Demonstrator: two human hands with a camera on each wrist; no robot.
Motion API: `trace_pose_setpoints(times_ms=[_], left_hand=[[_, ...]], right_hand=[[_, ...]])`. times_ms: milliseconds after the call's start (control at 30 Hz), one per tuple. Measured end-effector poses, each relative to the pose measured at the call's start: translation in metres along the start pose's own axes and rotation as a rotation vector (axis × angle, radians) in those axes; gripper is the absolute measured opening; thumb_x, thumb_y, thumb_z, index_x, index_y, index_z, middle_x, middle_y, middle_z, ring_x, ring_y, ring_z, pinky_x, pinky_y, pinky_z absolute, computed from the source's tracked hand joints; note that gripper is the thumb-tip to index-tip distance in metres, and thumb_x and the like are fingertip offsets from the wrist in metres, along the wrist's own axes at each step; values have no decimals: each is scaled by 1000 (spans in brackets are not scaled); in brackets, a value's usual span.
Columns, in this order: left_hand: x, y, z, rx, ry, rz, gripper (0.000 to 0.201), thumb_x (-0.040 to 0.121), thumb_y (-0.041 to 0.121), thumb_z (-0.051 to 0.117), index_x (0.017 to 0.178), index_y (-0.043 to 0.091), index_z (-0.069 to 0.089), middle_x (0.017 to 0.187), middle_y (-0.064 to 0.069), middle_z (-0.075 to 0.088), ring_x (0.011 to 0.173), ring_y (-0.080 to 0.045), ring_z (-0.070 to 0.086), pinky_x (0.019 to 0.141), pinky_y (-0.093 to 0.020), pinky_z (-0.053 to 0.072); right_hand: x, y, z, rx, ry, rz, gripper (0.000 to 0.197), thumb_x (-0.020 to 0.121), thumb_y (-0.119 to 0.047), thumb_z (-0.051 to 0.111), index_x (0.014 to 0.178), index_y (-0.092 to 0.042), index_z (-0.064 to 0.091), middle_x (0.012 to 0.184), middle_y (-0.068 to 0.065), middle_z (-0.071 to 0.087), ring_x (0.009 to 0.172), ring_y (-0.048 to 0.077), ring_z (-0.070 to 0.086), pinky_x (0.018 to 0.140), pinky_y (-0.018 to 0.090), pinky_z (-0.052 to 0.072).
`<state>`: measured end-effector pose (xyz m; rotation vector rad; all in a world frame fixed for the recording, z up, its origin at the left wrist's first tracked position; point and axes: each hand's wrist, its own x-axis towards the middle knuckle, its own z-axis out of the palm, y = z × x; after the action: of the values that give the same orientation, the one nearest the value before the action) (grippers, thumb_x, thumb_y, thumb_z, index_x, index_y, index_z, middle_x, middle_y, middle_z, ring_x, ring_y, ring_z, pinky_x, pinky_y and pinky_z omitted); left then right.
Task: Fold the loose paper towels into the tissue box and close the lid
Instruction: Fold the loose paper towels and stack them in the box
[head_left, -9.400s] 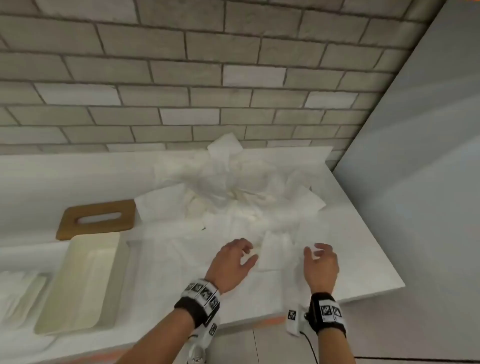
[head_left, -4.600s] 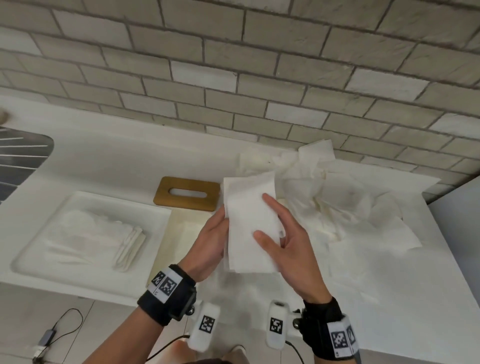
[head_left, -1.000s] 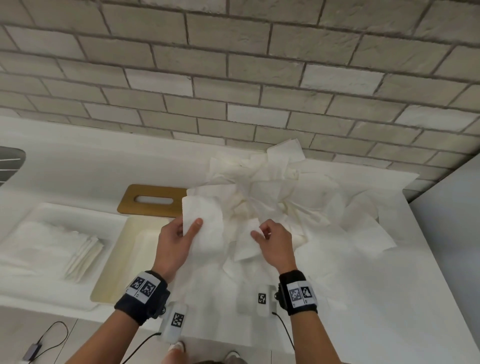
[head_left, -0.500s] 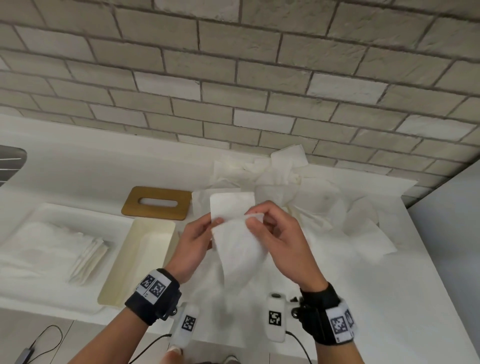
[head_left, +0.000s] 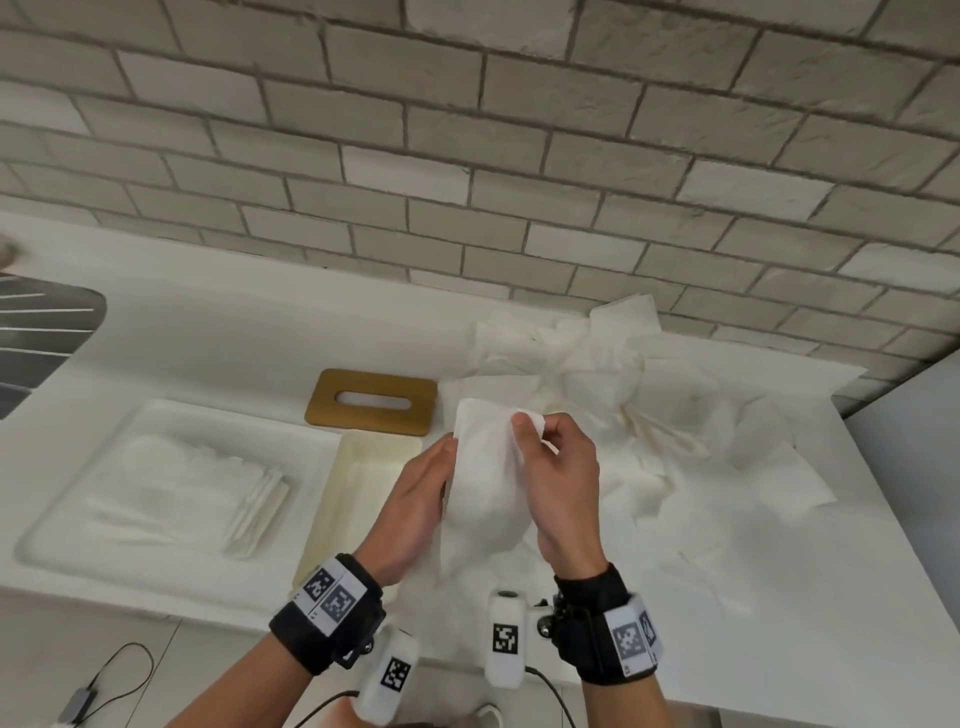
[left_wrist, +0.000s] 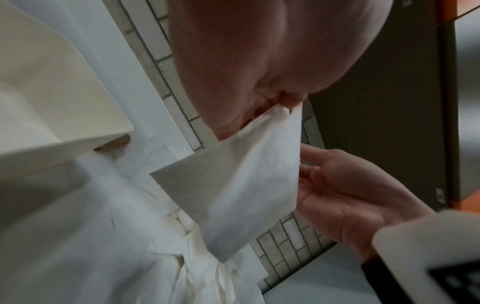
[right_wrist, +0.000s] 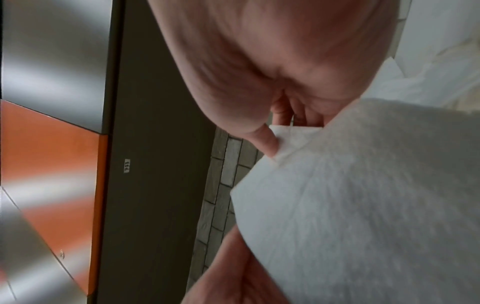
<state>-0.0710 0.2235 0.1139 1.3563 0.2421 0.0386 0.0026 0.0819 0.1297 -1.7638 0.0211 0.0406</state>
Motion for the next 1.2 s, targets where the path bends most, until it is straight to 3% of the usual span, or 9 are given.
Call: trace_pose_setpoints(times_ms=[133, 333, 433, 533, 667, 767, 900, 1033, 1200], left_hand=[[-10, 0, -24, 60, -45, 18, 54, 110, 64, 35, 148, 34, 59, 146, 8, 66, 140, -15, 58, 120, -53, 42], [-17, 4, -65, 178, 83, 175, 35, 109, 22, 59, 143, 30, 57, 133, 12, 72, 123, -12, 69, 103, -46, 58], [-9, 7, -93, 125, 179, 164, 39, 107, 19, 62, 144, 29, 53, 131, 12, 72, 121, -13, 70, 96, -41, 61], [9, 1, -126, 249, 210, 150, 40, 104, 15, 66, 140, 25, 51, 127, 10, 72, 117, -14, 71, 94, -45, 62], [35, -18, -169, 622, 169, 175, 54, 101, 11, 68, 144, 33, 43, 127, 7, 67, 113, -15, 69, 95, -47, 61], [42, -36, -188, 869, 86, 248, 63, 100, 7, 67, 151, 30, 39, 141, 3, 59, 125, -20, 60, 108, -40, 51], [41, -51, -186, 1293, -129, 317, 31, 99, 17, 67, 130, 22, 62, 128, 1, 63, 123, -25, 56, 104, -45, 48], [39, -66, -162, 1795, -453, 53, 57, 100, 46, 61, 152, 33, 42, 151, 3, 51, 146, -24, 40, 123, -65, 18], [44, -69, -149, 2016, -558, -34, 71, 92, 62, 65, 155, 44, 39, 153, 7, 48, 152, -26, 34, 115, -83, -4]], right_hand=[[-17, -7, 32, 12, 81, 33, 28, 103, -41, 69, 93, -15, 65, 88, 2, 72, 78, 17, 64, 74, 33, 52], [-60, -11, 65, 46, -25, -54, 42, 103, -42, 70, 132, -36, 40, 112, -9, 71, 95, 5, 73, 78, 24, 59], [-91, 14, 77, -56, -176, -98, 42, 104, -25, 71, 128, -32, 38, 93, -4, 74, 78, 12, 72, 67, 29, 56], [-105, 38, 96, -254, -211, -127, 21, 102, -13, 70, 110, -27, 57, 74, -17, 59, 64, 4, 56, 62, 14, 39], [-102, 58, 129, -505, -329, 25, 19, 107, -12, 60, 123, -22, 60, 113, -3, 66, 97, 9, 64, 83, 13, 48], [-96, 66, 151, -692, -453, 158, 30, 109, -6, 51, 138, -8, 51, 139, 14, 55, 121, 29, 62, 105, 35, 52], [-96, 65, 165, -837, -514, 163, 35, 108, -3, 50, 142, 3, 49, 140, 19, 54, 129, 33, 58, 106, 35, 46], [-90, 61, 168, -1014, -716, 171, 31, 108, -5, 51, 138, -1, 57, 141, 19, 59, 129, 34, 59, 108, 37, 45], [-89, 45, 114, -700, -506, 139, 33, 107, -25, 59, 139, -22, 56, 127, 12, 65, 117, 29, 64, 101, 39, 55]])
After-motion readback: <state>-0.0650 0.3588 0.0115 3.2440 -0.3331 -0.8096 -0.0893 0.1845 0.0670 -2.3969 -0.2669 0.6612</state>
